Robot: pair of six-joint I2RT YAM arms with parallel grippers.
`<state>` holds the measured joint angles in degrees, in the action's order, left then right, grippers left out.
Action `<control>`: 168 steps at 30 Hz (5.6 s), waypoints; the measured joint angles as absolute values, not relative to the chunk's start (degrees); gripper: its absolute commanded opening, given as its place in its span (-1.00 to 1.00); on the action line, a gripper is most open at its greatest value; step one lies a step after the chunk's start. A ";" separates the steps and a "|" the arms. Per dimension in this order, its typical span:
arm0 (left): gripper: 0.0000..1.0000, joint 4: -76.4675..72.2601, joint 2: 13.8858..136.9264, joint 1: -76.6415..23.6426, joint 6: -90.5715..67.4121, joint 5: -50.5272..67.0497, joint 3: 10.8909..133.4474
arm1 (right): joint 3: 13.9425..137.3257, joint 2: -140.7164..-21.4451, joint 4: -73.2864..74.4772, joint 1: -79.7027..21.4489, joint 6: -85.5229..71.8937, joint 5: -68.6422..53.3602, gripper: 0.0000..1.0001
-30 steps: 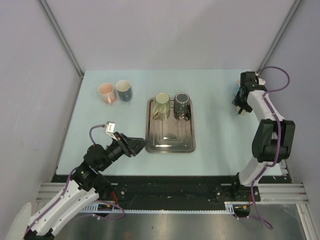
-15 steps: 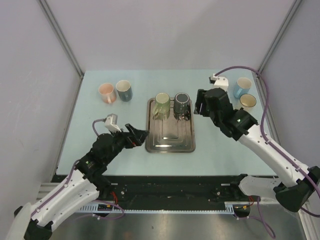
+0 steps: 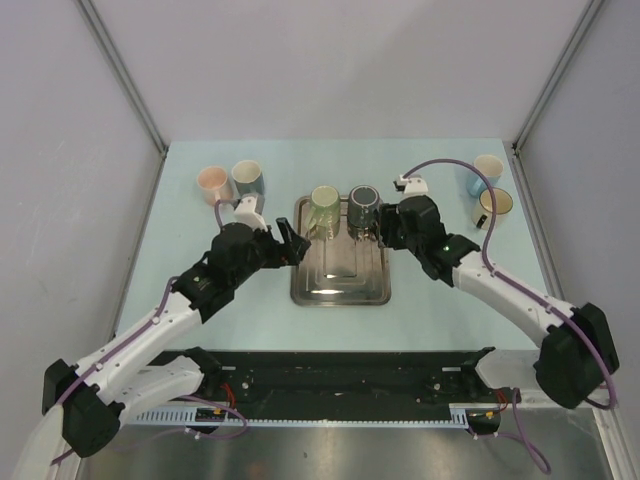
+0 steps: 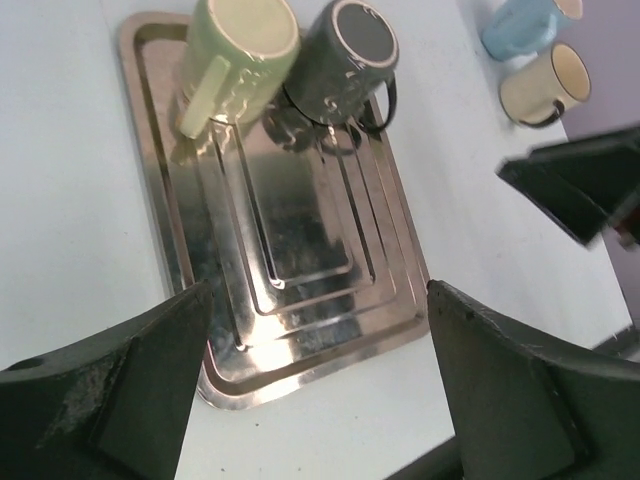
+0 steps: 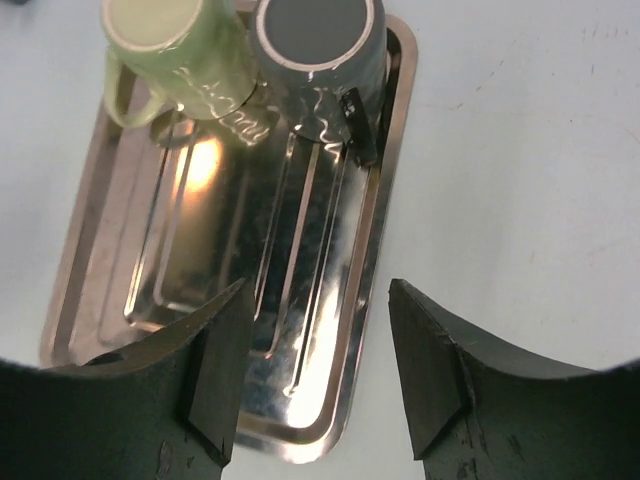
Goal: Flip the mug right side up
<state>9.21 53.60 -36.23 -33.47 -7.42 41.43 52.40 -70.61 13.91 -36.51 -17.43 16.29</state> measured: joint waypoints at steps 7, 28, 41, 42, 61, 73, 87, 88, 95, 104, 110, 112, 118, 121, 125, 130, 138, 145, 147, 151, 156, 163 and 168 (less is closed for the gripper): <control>1.00 9.74 53.10 -36.23 -33.32 -0.47 40.88 | 56.36 -83.50 10.59 -29.02 -12.84 7.09 0.08; 0.99 9.61 47.31 -36.23 -32.42 9.45 33.58 | 68.20 -98.13 10.04 -25.89 -4.62 -0.99 0.44; 1.00 8.86 47.77 -36.23 -30.98 9.67 33.45 | 75.46 -106.69 12.12 -25.32 -2.31 -0.47 0.36; 0.99 8.86 47.77 -36.23 -30.94 9.67 33.45 | 75.79 -107.31 12.25 -25.32 -2.22 -0.49 0.36; 1.00 8.19 47.75 -36.23 -30.96 9.67 32.67 | 76.86 -109.10 14.72 -30.22 -1.89 0.23 0.28; 1.00 8.05 47.66 -36.23 -30.98 9.69 32.56 | 81.84 -110.65 16.45 -28.21 -3.05 1.06 0.15; 0.99 8.03 47.57 -36.23 -30.98 9.67 32.56 | 86.54 -114.74 20.29 -28.05 -3.07 1.04 -0.09; 0.99 8.03 47.57 -36.23 -30.98 9.67 32.56 | 86.61 -114.85 20.43 -28.05 -3.09 1.04 -0.10; 0.99 8.03 47.57 -36.23 -30.98 9.69 32.56 | 87.05 -115.31 21.45 -28.05 -3.42 0.95 -0.21; 1.00 8.03 47.57 -36.23 -30.98 9.69 32.51 | 87.92 -116.38 22.83 -28.25 -3.62 1.02 -0.45; 0.99 7.88 47.55 -36.23 -30.98 9.69 32.01 | 88.01 -116.46 23.20 -28.38 -4.51 0.93 -0.98; 1.00 7.86 47.55 -36.23 -30.98 9.69 31.88 | 88.03 -116.46 23.18 -28.40 -4.56 0.97 -1.00; 1.00 7.86 47.44 -36.23 -31.00 9.72 31.79 | 88.03 -116.46 23.20 -28.40 -4.69 1.06 -1.00; 0.99 7.81 47.03 -36.23 -31.03 9.74 31.64 | 87.99 -116.36 23.20 -28.53 -4.80 1.48 -1.00; 0.99 7.81 46.30 -36.23 -31.03 9.76 31.59 | 87.94 -115.79 23.94 -28.95 -4.95 3.25 -1.00; 0.99 7.81 45.25 -36.23 -31.03 9.74 31.59 | 86.70 -113.23 26.55 -29.63 -4.95 5.87 -1.00; 0.98 7.81 44.29 -36.23 -31.62 9.78 31.59 | 83.02 -105.73 29.34 -30.44 -5.67 8.27 -1.00; 0.98 4.97 43.29 -36.23 -34.46 10.96 30.59 | 76.55 -96.23 27.77 -28.97 -10.22 2.22 -1.00; 0.99 2.09 43.16 -36.23 -36.12 12.05 29.06 | 71.90 -91.90 24.40 -26.94 -13.41 -3.20 -1.00; 1.00 -6.46 43.42 -36.23 -40.75 15.44 24.53 | 63.11 -84.12 17.26 -22.61 -21.21 -14.39 -1.00; 1.00 -19.51 44.93 -36.32 -47.09 18.76 19.92 | 53.25 -77.56 1.30 -21.12 -33.12 -26.83 -1.00; 0.99 -41.04 50.02 -37.71 -55.48 21.12 15.07 | 38.13 -73.28 -30.50 -21.34 -54.65 -37.69 -1.00; 0.99 -51.53 53.82 -41.08 -57.67 21.41 14.92 | 33.39 -73.14 -44.58 -23.51 -64.53 -38.70 -1.00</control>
<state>-51.53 53.82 -41.08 -57.67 21.41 14.92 33.39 -73.14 -44.58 -23.51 -64.53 -38.70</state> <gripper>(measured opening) 0.994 0.200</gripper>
